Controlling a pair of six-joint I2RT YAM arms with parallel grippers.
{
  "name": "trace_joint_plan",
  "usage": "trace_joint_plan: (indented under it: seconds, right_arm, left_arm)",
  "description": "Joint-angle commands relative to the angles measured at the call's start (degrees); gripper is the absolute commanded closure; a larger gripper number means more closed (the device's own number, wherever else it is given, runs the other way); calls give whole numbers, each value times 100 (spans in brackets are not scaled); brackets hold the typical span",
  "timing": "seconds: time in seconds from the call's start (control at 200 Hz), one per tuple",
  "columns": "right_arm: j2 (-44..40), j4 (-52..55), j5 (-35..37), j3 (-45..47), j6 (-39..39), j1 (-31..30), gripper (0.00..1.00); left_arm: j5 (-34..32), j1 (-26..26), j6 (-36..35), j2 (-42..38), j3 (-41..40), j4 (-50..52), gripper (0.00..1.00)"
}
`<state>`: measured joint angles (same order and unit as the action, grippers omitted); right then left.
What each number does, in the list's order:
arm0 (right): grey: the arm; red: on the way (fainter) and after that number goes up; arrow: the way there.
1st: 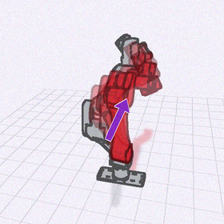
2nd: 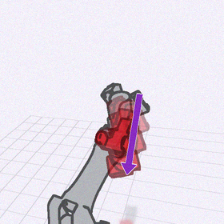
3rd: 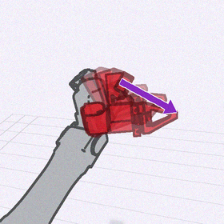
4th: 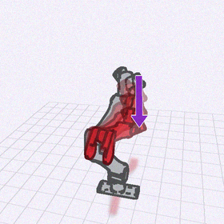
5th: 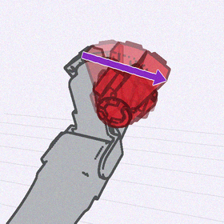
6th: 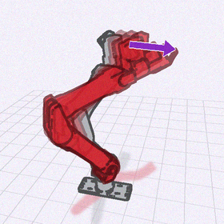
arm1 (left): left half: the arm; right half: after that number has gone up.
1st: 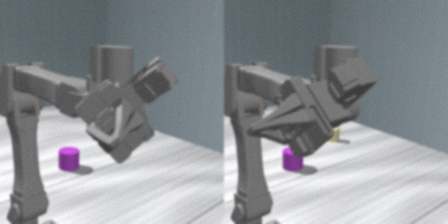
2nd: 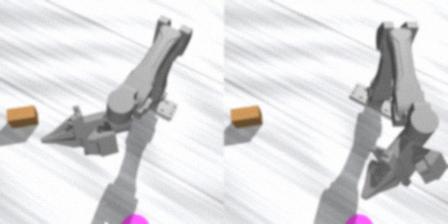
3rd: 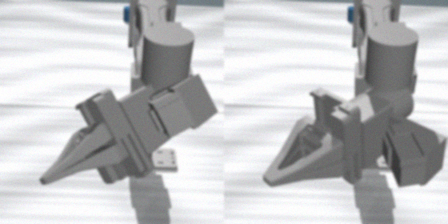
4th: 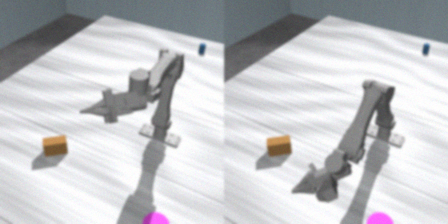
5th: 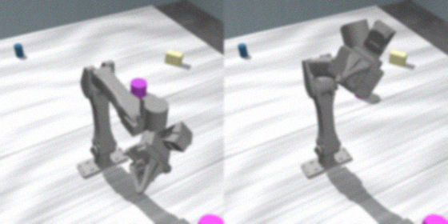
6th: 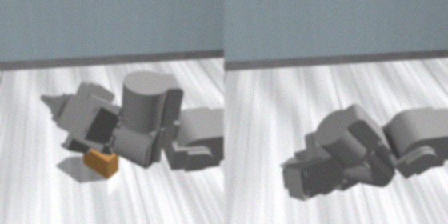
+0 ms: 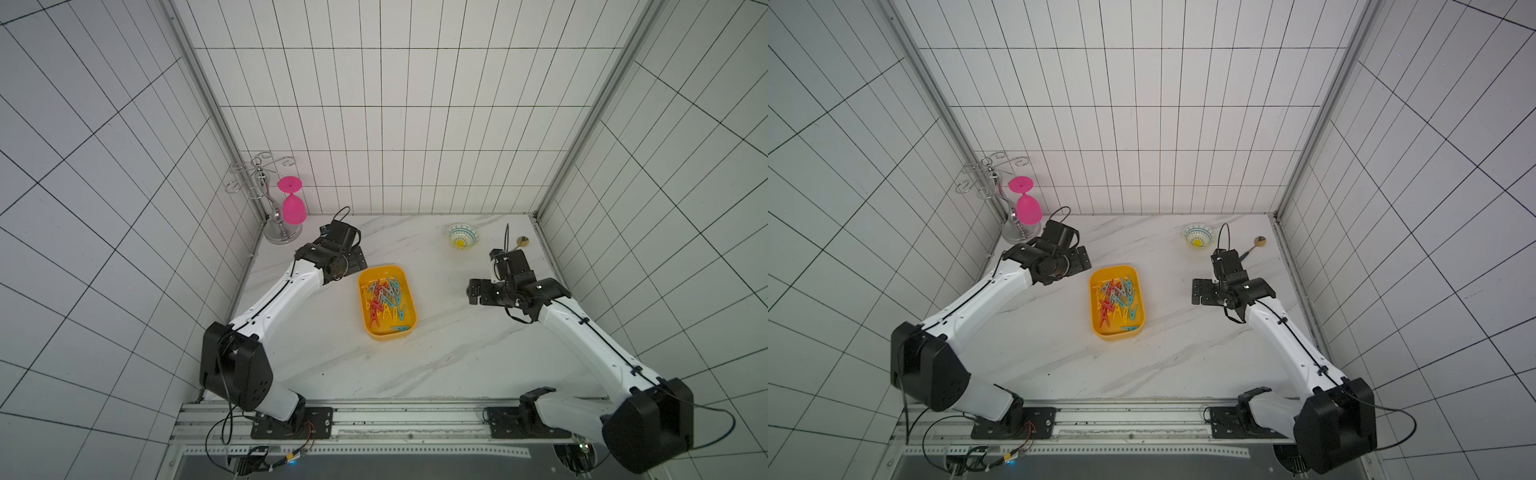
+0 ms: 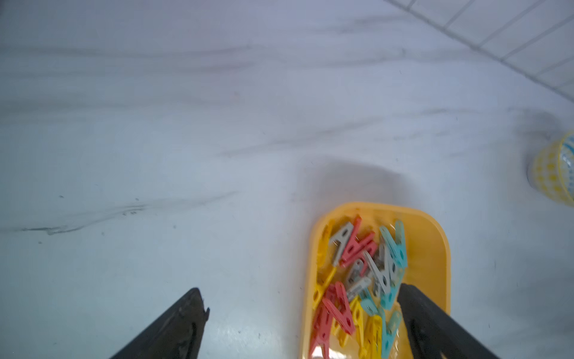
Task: Put the clothespins into the storage box
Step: Place the clothespin in the storage box, then reset both arms
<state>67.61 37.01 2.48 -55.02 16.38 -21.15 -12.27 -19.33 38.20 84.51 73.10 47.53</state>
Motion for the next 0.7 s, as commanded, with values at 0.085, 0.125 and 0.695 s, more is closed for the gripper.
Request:
trace_joint_plan:
  seconds: [0.085, 0.125, 0.695]
  right_arm:
    - [-792, -1781, 1129, 1130, -683, 1138, 1]
    - [-973, -2350, 1125, 1538, -782, 1422, 1]
    - [1030, -7370, 556, 3099, -700, 2486, 1]
  left_arm:
    - [-1013, 619, -1108, -1045, -1833, -1981, 2]
    - [-1291, 624, -1385, -1261, -2307, -2607, 2]
    - [-630, 1897, -2446, -1236, -4474, -6531, 1]
